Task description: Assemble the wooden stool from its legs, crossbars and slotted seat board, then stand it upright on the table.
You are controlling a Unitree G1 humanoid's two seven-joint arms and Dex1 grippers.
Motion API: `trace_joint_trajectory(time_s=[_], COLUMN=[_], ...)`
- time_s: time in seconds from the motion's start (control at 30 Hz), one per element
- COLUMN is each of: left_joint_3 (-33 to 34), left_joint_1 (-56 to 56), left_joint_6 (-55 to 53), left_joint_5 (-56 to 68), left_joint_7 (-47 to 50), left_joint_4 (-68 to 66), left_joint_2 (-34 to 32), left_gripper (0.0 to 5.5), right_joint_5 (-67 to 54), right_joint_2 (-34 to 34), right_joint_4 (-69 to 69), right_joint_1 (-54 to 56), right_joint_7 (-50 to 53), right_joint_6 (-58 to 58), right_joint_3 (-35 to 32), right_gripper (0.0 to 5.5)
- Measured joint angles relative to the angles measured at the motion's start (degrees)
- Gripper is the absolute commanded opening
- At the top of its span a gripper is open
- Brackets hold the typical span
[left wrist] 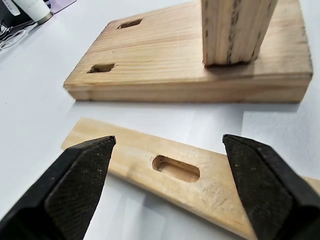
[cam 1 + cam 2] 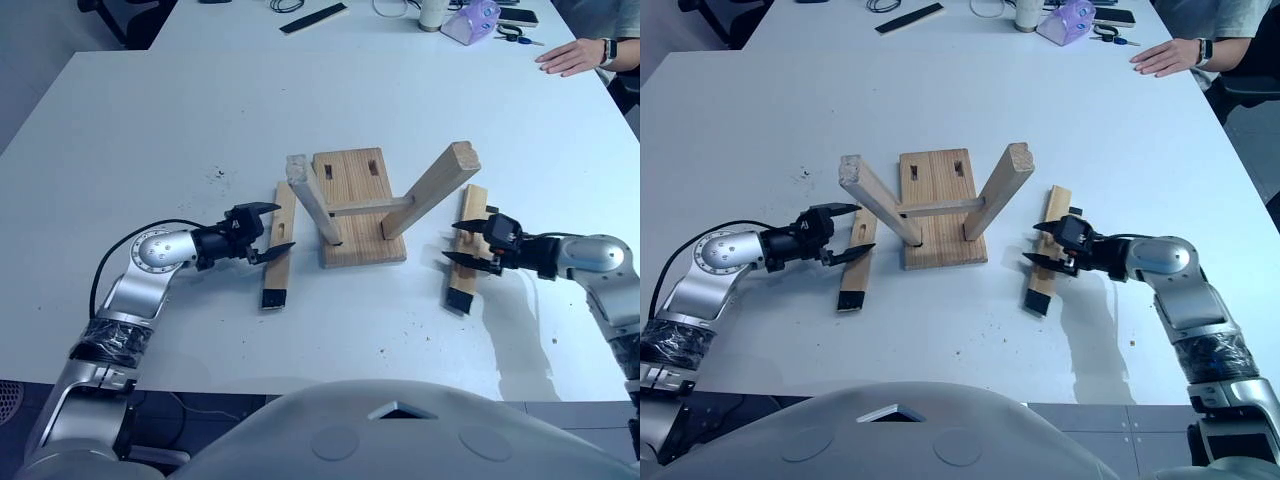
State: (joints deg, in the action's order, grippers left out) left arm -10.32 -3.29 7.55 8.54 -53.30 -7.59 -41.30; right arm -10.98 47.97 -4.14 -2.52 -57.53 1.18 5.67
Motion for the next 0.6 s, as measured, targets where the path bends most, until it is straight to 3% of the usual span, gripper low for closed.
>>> trace_joint_trajectory(time_s=[0.33,0.5,0.6], left_joint_3=[2.79,6.83,10.38], left_joint_1=[-0.19,-0.6,-8.43], left_joint_6=[1.47,-15.73,-24.02], left_joint_5=[1.32,12.88,19.44], left_joint_7=[-0.14,2.34,7.38], left_joint_4=[-5.79,3.27,10.29], left_joint_2=[-3.17,2.44,6.25], left_gripper=[3.98,3.98,3.98], right_joint_5=[-0.16,-2.47,-5.5], right_joint_2=[3.77,3.67,3.35], right_joint_4=[0.87,8.08,16.44], right_joint_1=[-7.39,-10.22,-9.99], right_joint_7=[1.2,1.12,1.16], right_joint_6=[-1.21,4.09,7.63], right_joint_3=[-5.93,-6.94,-7.89], right_gripper=[2.98,2.98,2.98])
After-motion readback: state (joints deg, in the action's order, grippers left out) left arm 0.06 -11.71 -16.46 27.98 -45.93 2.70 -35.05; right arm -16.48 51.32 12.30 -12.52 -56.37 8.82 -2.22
